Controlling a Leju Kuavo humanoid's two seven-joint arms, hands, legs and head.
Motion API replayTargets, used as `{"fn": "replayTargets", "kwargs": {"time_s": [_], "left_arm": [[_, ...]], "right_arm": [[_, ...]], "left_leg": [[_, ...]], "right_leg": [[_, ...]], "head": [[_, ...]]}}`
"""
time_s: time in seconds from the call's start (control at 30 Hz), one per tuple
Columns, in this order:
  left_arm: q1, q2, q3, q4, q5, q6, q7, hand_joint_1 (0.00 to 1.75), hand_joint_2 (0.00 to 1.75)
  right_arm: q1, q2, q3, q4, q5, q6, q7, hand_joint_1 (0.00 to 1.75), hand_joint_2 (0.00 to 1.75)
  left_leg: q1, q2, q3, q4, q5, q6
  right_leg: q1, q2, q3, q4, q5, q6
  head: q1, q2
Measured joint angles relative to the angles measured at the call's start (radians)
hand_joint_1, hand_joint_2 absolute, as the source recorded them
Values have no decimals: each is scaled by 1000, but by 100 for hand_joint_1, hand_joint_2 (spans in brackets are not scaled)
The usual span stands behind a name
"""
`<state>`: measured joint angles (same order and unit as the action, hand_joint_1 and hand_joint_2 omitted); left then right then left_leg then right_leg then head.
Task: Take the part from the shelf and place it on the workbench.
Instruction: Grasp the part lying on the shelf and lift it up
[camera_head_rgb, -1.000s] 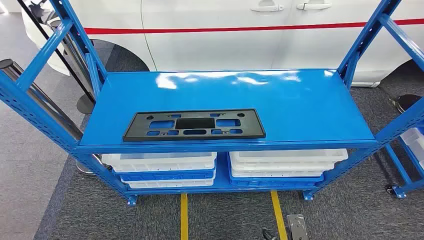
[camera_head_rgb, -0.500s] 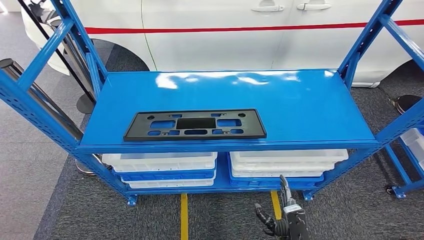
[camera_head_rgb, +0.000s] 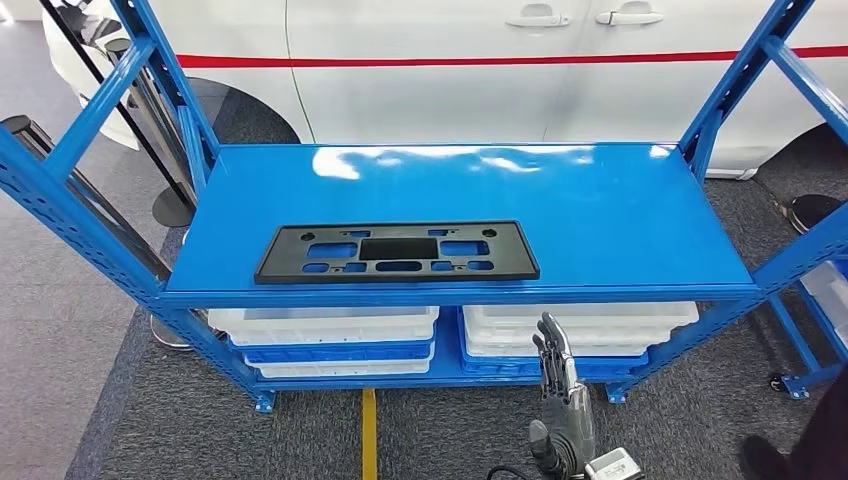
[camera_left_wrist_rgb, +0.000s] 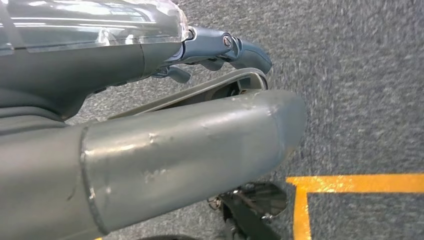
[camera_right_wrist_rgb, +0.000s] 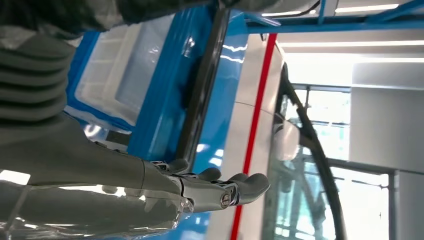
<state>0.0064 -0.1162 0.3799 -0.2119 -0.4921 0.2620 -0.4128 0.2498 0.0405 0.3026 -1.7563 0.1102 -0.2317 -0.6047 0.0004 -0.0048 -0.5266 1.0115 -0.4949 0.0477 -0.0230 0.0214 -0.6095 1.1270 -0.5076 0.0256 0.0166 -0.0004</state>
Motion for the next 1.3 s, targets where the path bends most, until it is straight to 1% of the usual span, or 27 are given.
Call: {"fn": "replayTargets", "kwargs": {"time_s": [0.03,0.07,0.13,0.2,0.27,0.33,0.37,0.4,0.43,0.5,0.57,0.63,0.67,0.7,0.77,0.83,0.87,0.9,0.93,0.97,1.0,1.07,1.1,1.17,1.23,1.27,1.3], "left_arm": [[-2,-1,0,1,-6,-1,10,0,0],[-4,-2,0,2,-11,-1,22,0,0],[-6,-3,-1,4,-21,-3,48,0,0],[-3,-1,-1,6,-29,-6,66,0,0],[-1,0,-1,7,-33,-9,75,0,0],[0,1,-1,8,-35,-11,79,0,0],[1,1,-1,8,-36,-11,80,0,0],[3,1,-1,8,-38,-11,82,0,0],[4,1,-1,8,-41,-11,82,0,0],[6,2,-1,8,-53,-11,84,0,0],[5,3,-2,9,-67,-13,86,0,0],[2,4,-2,10,-80,-21,89,0,0],[0,5,-3,10,-86,-26,91,0,0],[-1,6,-3,10,-92,-31,93,0,0],[0,8,-4,10,-101,-37,95,0,0],[0,11,-4,10,-107,-39,96,0,0],[0,13,-4,10,-110,-40,97,0,0],[-1,14,-4,10,-113,-40,97,0,0],[-1,15,-4,10,-115,-41,98,0,0],[-2,16,-4,10,-117,-42,98,0,0],[-2,16,-4,10,-120,-44,99,0,0],[-3,16,-3,11,-124,-48,101,0,0],[-4,17,-3,11,-125,-49,103,0,0],[-6,18,-3,11,-126,-55,115,0,0],[-8,21,-2,11,-123,-70,133,0,0],[-9,23,-1,11,-121,-79,141,0,0],[-9,25,-1,11,-120,-86,146,0,0]], "right_arm": [[4,0,7,-12,19,-9,-2,0,0],[9,0,14,-23,35,-19,-3,0,0],[19,0,29,-44,35,-28,-4,0,0],[24,0,42,-61,17,-24,-2,0,0],[27,1,54,-74,12,-23,4,0,87],[29,1,67,-80,30,-34,21,0,175],[29,1,73,-79,58,-51,38,0,175],[28,2,79,-78,110,-87,68,0,175],[25,6,83,-73,183,-141,108,0,175],[15,42,69,-46,473,-312,204,0,175],[-5,101,28,-9,881,-439,246,0,175],[-32,151,-25,30,1268,-463,243,0,175],[-42,172,-53,52,1403,-463,246,0,175],[-50,189,-80,71,1475,-463,253,0,175],[-69,212,-123,104,1479,-464,284,0,175],[-89,219,-141,138,1437,-465,330,0,175],[-94,220,-144,157,1422,-465,349,0,175],[-97,221,-147,176,1410,-465,361,0,175],[-101,222,-151,197,1397,-465,363,0,175],[-106,225,-156,217,1385,-465,359,0,175],[-113,230,-162,237,1373,-465,350,0,175],[-125,242,-177,270,1353,-465,325,0,175],[-130,249,-185,283,1343,-465,312,0,175],[-137,262,-198,308,1323,-466,287,0,175],[-145,275,-206,329,1307,-467,265,0,175],[-148,281,-208,338,1303,-467,257,0,175],[-151,285,-209,346,1301,-468,253,0,175]], "left_leg": [[0,-5,0,4,-4,-6],[0,-7,-2,6,-6,-12],[0,-13,-3,7,-7,-25],[1,-15,-3,11,-15,-36],[3,-11,-27,69,-54,-47],[8,-6,-95,205,-118,-57],[10,-5,-126,261,-134,-60],[11,-4,-144,290,-132,-62],[12,-3,-139,273,-108,-63],[14,-2,-80,139,-32,-61],[11,-2,-32,30,9,-54],[7,-3,-26,14,11,-43],[7,-3,-26,11,14,-35],[8,-3,-25,7,17,-28],[10,-1,-25,0,23,-13],[7,3,-27,-1,24,-5],[3,4,-29,-1,24,-2],[-1,4,-29,0,24,0],[-4,3,-28,1,24,2],[-8,3,-26,1,23,3],[-12,3,-24,2,22,4],[-16,3,-23,2,21,3],[-15,3,-24,2,20,0],[-11,4,-25,-1,20,-10],[-10,4,-26,7,13,-22],[-10,4,-37,32,-1,-29],[-7,3,-60,80,-24,-37]], "right_leg": [[2,10,23,-50,17,-3],[4,17,36,-79,23,-7],[9,15,38,-90,21,-14],[5,9,44,-96,23,-24],[0,2,51,-104,25,-34],[0,-5,53,-105,23,-40],[0,-8,53,-104,22,-41],[0,-10,54,-104,20,-41],[0,-10,56,-103,19,-40],[-1,-10,63,-103,14,-35],[1,-8,66,-102,11,-26],[5,-6,65,-104,13,-15],[5,-6,66,-106,14,-9],[4,-8,67,-103,11,-3],[4,-13,46,-55,-23,5],[3,-16,-15,68,-86,8],[3,-16,-48,132,-110,7],[4,-16,-70,172,-116,5],[7,-16,-73,174,-101,0],[10,-16,-58,138,-70,-6],[16,-17,-26,68,-29,-18],[27,-21,30,-56,19,-42],[33,-24,45,-92,27,-51],[39,-25,48,-108,27,-56],[30,-25,59,-127,32,-58],[25,-25,66,-137,35,-60],[20,-26,73,-144,35,-60]], "head": [[0,0],[0,0],[0,0],[0,0],[-1,0],[-2,0],[-2,0],[-2,0],[-2,0],[-2,0],[-2,0],[-1,0],[-1,0],[-1,0],[-1,0],[-1,0],[-1,0],[-1,0],[-1,0],[-1,0],[-1,0],[-2,0],[-3,0],[-3,0],[-3,0],[-4,0],[-4,0]]}}
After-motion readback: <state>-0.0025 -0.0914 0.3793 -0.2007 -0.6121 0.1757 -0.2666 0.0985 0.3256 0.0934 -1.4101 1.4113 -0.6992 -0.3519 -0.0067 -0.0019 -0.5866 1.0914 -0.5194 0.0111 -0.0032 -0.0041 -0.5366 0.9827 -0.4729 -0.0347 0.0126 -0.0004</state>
